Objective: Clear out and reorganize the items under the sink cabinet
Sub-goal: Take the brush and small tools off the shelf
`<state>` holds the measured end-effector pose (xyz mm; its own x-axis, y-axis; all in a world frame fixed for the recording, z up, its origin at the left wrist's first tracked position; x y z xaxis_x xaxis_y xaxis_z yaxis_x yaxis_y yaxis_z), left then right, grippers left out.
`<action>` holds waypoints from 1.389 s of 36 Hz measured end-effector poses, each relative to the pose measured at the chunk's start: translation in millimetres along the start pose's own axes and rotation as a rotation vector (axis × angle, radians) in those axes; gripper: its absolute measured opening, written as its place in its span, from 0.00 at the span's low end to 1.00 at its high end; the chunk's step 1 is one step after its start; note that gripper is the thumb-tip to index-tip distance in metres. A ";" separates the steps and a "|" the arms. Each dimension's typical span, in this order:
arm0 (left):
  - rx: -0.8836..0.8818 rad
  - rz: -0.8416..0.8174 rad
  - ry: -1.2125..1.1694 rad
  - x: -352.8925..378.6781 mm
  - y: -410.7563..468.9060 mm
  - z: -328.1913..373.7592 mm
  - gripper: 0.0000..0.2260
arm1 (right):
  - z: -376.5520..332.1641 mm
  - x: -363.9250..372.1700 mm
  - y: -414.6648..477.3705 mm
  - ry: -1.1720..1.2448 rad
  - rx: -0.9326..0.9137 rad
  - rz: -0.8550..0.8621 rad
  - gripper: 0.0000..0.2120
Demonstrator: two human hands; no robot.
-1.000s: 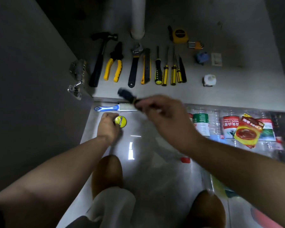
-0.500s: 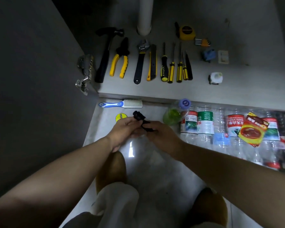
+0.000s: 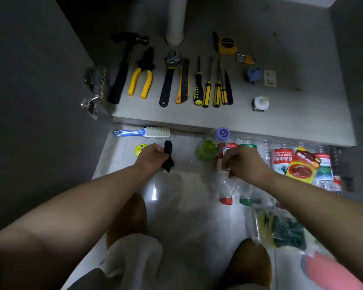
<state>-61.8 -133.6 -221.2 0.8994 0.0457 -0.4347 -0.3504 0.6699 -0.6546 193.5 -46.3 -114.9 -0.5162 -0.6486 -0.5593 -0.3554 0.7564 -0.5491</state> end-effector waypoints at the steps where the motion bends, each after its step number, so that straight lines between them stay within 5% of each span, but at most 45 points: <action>1: -0.002 0.025 0.059 -1.3 2.8 1.6 0.03 | 2.4 -17.4 1.8 -0.023 -0.020 0.093 0.21; 5: -0.022 0.110 0.215 -4.8 8.7 11.2 0.04 | -2.7 -79.1 9.2 -0.116 -0.154 0.453 0.12; 8: -0.004 0.154 0.268 -6.4 10.6 19.2 0.07 | -9.9 -103.5 23.4 -0.167 -0.175 0.535 0.12; 13: 0.057 0.207 0.281 -11.1 7.6 28.8 0.10 | -19.0 -121.8 54.7 -0.213 -0.094 0.477 0.26; 16: 0.145 0.279 0.236 -15.3 -1.4 37.6 0.02 | -21.5 -123.3 66.7 -0.257 -0.064 0.463 0.24; 23: 0.253 0.223 -0.104 -22.7 -26.8 63.1 0.04 | -18.3 -124.2 62.7 -0.248 -0.012 0.524 0.19; 32: 0.500 -0.079 -0.450 -25.9 -61.4 143.6 0.11 | -86.8 -94.6 30.4 0.079 -0.351 0.333 0.22; 40: 0.480 -0.264 -0.605 -16.2 -59.0 177.2 0.15 | -138.2 -60.3 29.9 -0.040 -0.594 0.157 0.20; 47: 0.352 -0.225 -0.793 -22.1 -35.5 162.1 0.13 | -98.0 -99.1 81.1 0.010 -0.391 0.322 0.14; 50: 0.360 -0.248 -0.866 -24.7 -28.8 155.8 0.14 | -76.4 -124.0 105.2 -0.175 -0.258 0.412 0.20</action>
<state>-33.2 -38.5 -95.3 0.8683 0.3057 0.3905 -0.1531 0.9142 -0.3752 160.6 120.1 -55.9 -0.5239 -0.2803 -0.8043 -0.3418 0.9341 -0.1029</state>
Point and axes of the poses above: each hand's wrist, its own y-axis towards the middle knuckle, its own x-axis out of the palm, z = x × y, the point moved 7 cm from there along y, towards the middle knuckle, and after that the axes turned 6 degrees about y, right-handed, at the moved point
